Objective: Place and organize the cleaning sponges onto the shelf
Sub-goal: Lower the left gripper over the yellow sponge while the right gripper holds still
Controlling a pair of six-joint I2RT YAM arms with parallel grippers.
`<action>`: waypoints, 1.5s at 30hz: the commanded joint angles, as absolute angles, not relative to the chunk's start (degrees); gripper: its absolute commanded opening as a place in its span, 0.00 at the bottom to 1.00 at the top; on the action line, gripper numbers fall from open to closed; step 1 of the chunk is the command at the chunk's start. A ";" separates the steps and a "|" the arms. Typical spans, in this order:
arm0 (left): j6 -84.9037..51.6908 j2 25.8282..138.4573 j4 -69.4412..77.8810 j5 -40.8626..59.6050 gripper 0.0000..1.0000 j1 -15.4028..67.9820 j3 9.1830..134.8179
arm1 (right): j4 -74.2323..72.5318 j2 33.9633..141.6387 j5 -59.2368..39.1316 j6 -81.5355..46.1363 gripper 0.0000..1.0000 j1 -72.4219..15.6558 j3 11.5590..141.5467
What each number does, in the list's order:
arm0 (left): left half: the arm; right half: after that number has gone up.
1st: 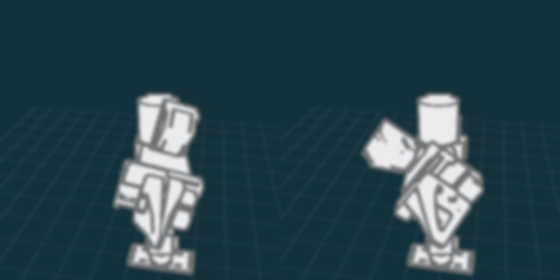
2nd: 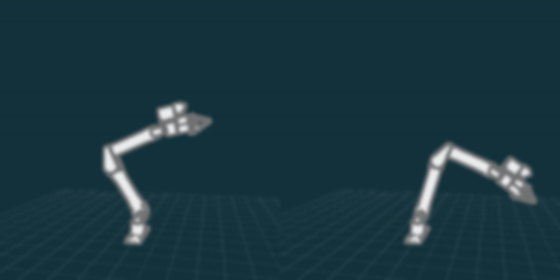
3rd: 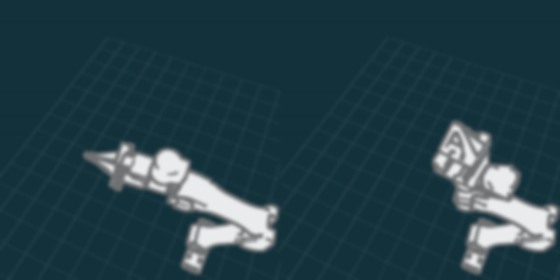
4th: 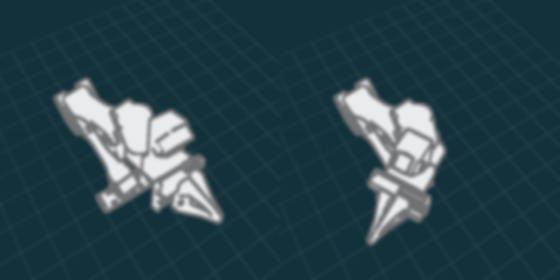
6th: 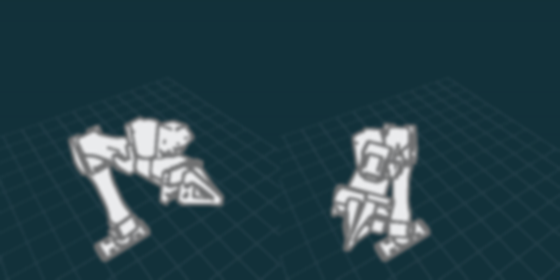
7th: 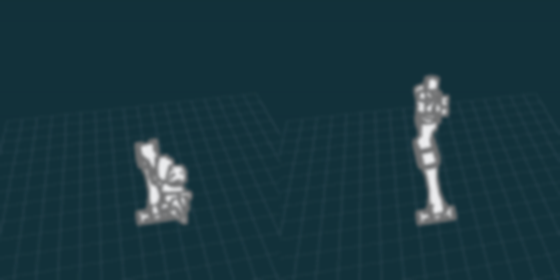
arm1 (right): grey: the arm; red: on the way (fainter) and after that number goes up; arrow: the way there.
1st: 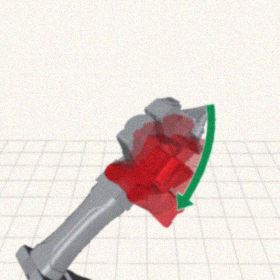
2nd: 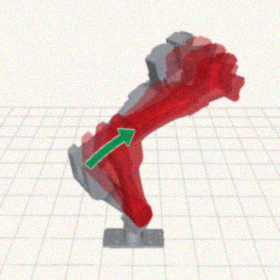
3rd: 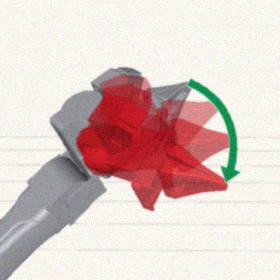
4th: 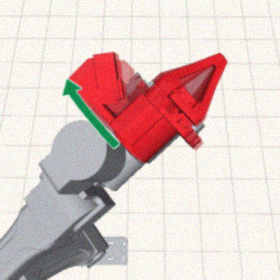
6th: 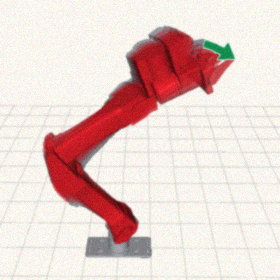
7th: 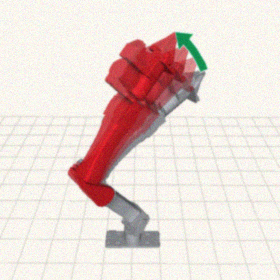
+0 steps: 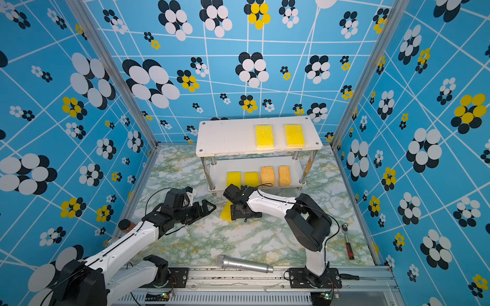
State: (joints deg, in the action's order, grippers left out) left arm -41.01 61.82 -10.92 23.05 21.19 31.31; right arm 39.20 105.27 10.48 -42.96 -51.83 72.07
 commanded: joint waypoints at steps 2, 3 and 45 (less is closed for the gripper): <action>-32.44 65.84 -15.58 18.15 0.99 25.58 38.23 | 40.22 96.52 10.48 -41.46 0.96 -49.66 68.75; -30.99 67.11 -16.69 16.80 0.99 26.74 39.76 | 40.70 94.58 10.47 -41.27 0.96 -48.89 67.92; -22.15 92.42 -22.30 -8.44 0.99 47.64 53.30 | 42.89 73.23 9.87 -40.95 0.98 -35.95 55.70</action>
State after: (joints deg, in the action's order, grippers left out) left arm -22.61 90.70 -20.75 -6.33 46.72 51.48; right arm 42.89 74.02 10.07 -41.10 -36.53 56.58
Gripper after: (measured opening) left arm 0.989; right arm 0.975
